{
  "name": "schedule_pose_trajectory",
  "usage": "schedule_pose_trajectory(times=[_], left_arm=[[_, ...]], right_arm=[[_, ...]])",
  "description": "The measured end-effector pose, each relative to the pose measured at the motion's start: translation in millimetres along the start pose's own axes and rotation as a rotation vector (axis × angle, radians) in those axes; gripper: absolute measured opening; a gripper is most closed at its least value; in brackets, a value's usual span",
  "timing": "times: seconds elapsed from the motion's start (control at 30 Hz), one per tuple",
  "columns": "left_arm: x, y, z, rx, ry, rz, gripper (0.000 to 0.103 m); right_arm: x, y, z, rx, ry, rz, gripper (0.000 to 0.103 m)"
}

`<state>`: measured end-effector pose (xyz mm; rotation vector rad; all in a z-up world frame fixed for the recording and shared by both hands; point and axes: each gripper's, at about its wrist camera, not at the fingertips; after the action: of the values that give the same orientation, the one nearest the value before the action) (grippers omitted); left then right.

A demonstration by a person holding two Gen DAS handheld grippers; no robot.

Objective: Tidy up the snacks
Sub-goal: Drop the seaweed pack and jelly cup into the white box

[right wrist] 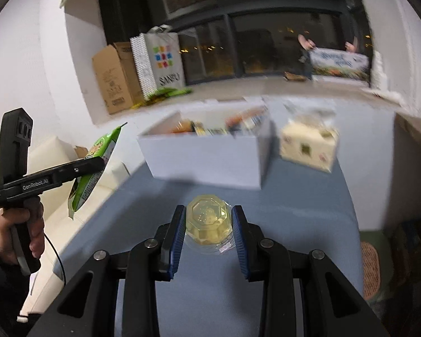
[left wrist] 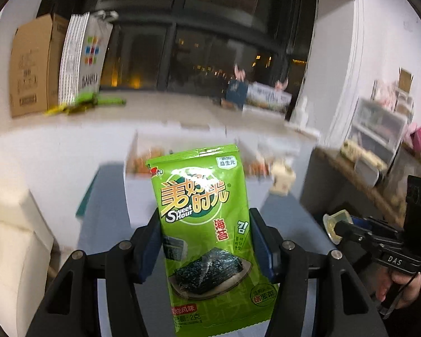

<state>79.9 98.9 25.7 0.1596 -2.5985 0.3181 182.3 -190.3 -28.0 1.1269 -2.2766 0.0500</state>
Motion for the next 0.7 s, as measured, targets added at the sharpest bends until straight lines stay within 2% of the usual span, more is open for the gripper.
schedule_pose_trajectory(times=[0.13,0.27,0.37,0.5,0.57,0.6,0.63,0.67,0.7], left_arm=[[-28.7,8.3,-53.9,-0.034,-0.032,0.012,0.063],[-89.5,15.1,-101.7,-0.066,0.013,-0.001,0.063],[-138.2,20.6,-121.8,-0.054,0.068,-0.010,0.063],[-190.4,30.5,-135.9,-0.068,0.129,-0.044,0.064],[-209.9,32.7,-138.9,-0.087,0.145,-0.071,0.071],[-219.2,35.4,-140.5,-0.086,0.159,-0.082,0.081],[-227.5,38.9,-141.5,-0.076,0.181,-0.090,0.096],[-232.4,40.7,-141.5,-0.064,0.200,-0.103,0.103],[-235.5,43.3,-141.0,-0.053,0.216,-0.116,0.103]], right_arm=[[-12.9,11.0,-59.5,0.034,-0.066,-0.031,0.035],[-48.9,10.5,-118.1,0.032,-0.074,-0.031,0.035],[-95.4,1.2,-154.0,0.028,-0.022,0.013,0.035],[-151.7,-21.3,-185.5,0.006,0.060,0.069,0.036],[-178.0,-34.4,-199.3,-0.016,0.100,0.082,0.036],[-186.3,-39.2,-204.9,-0.015,0.109,0.088,0.036],[-194.1,-44.2,-209.2,-0.020,0.114,0.097,0.037],[-201.8,-50.4,-213.5,-0.035,0.119,0.110,0.043],[-208.0,-56.1,-216.8,-0.049,0.128,0.112,0.070]])
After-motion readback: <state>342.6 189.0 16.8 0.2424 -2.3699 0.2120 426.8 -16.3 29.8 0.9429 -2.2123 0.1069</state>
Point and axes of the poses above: each gripper's, at about its wrist camera, not at the fingertips, and x roughly against the way its jaws point, y to its left, z to its underside, and after that the axes turned 2 degrees about -z, right-handed
